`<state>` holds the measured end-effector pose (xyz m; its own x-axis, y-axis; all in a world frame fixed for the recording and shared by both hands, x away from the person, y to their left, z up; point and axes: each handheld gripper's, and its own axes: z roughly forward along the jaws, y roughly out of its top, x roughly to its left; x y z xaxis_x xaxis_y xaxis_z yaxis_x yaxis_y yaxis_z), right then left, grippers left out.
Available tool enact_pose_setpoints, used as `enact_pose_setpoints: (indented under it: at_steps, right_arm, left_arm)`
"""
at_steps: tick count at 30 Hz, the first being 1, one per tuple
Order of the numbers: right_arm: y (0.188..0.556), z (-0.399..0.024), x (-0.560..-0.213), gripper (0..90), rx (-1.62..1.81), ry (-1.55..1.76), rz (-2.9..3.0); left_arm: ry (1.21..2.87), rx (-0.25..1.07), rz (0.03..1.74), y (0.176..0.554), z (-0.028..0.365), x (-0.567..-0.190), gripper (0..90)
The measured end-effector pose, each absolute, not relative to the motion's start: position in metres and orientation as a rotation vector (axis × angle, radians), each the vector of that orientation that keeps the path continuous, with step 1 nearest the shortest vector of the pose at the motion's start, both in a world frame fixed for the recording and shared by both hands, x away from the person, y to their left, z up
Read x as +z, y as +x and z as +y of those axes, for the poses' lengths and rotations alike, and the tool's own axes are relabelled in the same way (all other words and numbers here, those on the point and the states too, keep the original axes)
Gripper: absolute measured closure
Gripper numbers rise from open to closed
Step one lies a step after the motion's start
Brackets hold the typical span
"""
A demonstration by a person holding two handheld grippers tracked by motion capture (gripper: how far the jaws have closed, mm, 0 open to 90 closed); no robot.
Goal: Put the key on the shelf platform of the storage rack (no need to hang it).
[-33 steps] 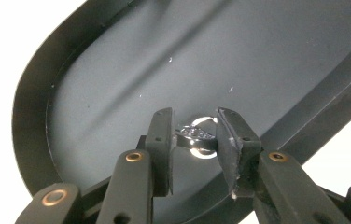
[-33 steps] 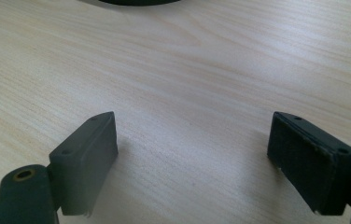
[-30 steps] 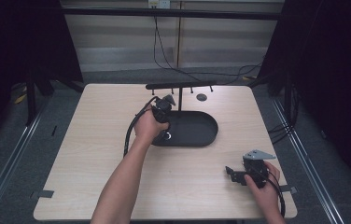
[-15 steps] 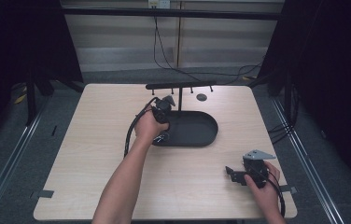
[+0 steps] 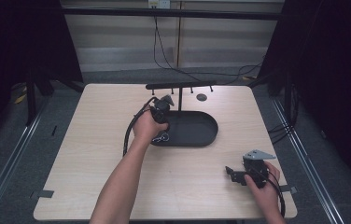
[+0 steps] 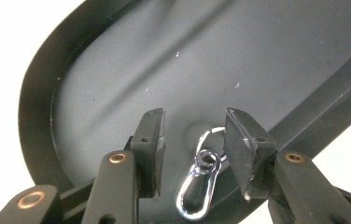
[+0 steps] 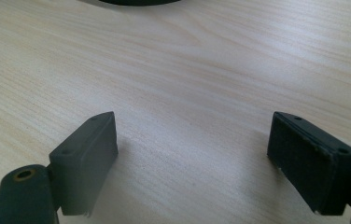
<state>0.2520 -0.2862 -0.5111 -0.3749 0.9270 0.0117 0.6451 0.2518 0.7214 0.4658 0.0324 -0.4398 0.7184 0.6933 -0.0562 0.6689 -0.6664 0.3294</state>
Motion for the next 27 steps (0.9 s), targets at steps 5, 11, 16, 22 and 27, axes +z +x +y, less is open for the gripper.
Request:
enact_pose_setpoints:
  at_steps: [5,11,16,22,27]
  right_arm:
    - [0.252,-0.286,-0.511,15.3,0.910,1.432,2.112]
    - [0.252,-0.287,-0.511,15.3,0.907,1.425,2.115]
    - [0.252,-0.286,-0.511,15.3,0.910,1.431,2.113]
    - [0.252,-0.286,-0.511,15.3,0.910,1.431,2.112]
    - [0.252,-0.286,-0.511,15.3,0.907,1.428,2.114]
  left_arm:
    - [2.584,0.097,1.070,0.464,0.036,-0.439,56.1]
    - [2.575,0.094,1.070,0.460,0.040,-0.438,52.3]
    - [2.561,0.087,1.079,0.456,0.043,-0.437,51.2]
    - [2.562,0.092,1.060,0.453,0.048,-0.432,48.7]
    - [2.547,0.085,1.060,0.450,0.051,-0.430,46.4]
